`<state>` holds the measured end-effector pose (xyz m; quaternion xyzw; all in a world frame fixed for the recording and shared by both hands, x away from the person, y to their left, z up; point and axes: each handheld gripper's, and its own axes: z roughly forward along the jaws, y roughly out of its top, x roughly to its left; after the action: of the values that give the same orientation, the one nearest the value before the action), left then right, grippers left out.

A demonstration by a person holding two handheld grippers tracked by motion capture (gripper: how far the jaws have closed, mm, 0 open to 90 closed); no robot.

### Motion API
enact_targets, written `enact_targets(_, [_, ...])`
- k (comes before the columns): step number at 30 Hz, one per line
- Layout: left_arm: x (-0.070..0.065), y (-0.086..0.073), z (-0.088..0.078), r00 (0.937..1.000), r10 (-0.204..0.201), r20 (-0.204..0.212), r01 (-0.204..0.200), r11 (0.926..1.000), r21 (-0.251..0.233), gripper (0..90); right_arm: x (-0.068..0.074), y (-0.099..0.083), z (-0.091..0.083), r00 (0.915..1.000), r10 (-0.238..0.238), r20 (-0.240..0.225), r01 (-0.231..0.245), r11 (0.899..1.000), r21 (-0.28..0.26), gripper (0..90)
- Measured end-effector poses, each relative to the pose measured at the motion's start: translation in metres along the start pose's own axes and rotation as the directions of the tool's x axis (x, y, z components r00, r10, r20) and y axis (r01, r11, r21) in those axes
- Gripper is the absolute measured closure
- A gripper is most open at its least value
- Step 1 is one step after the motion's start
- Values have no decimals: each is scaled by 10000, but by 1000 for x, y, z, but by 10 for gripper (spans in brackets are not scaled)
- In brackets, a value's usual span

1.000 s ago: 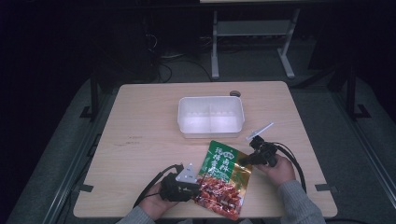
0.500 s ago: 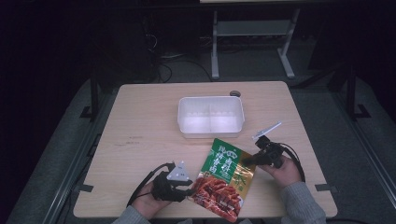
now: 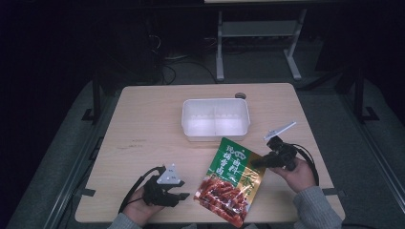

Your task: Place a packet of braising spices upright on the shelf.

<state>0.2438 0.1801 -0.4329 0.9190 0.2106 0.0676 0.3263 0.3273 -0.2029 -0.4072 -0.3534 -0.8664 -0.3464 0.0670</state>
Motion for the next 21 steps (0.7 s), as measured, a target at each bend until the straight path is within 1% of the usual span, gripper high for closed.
enact_targets(7, [2,-5,-3,9997,-223,-122,222,9997,-92,498,7,7,-14,9999,-116,-46,115,9996,-255,898])
enact_targets(9, [2,-5,-2,9997,-203,-110,202,9998,-89,497,8,8,-16,9999,-166,-22,165,9995,-272,898])
enact_targets(14, [1,-5,-2,9997,-136,-207,135,9999,-46,491,18,17,-26,9991,-419,-61,416,9985,-346,898])
enact_targets(15, [1,-5,-2,9997,-136,-207,135,9999,-46,486,18,17,-26,9991,-419,-61,416,9985,-346,898])
enact_targets(16, [1,-6,-2,9994,-162,-306,161,9999,-63,478,22,20,-29,9985,-536,-53,534,9980,-350,898])
enact_targets(17, [1,-6,-2,9994,-162,-306,161,9999,-63,464,23,22,-30,9981,-617,-45,615,9975,-356,898])
enact_targets(18, [2,-6,-2,9992,-156,-363,154,9999,-51,464,23,22,-30,9981,-617,-45,615,9975,-356,898])
enact_targets(21, [4,-8,-2,9986,-326,-411,323,9994,-91,444,30,27,-37,9966,-826,-74,822,9955,-470,898])
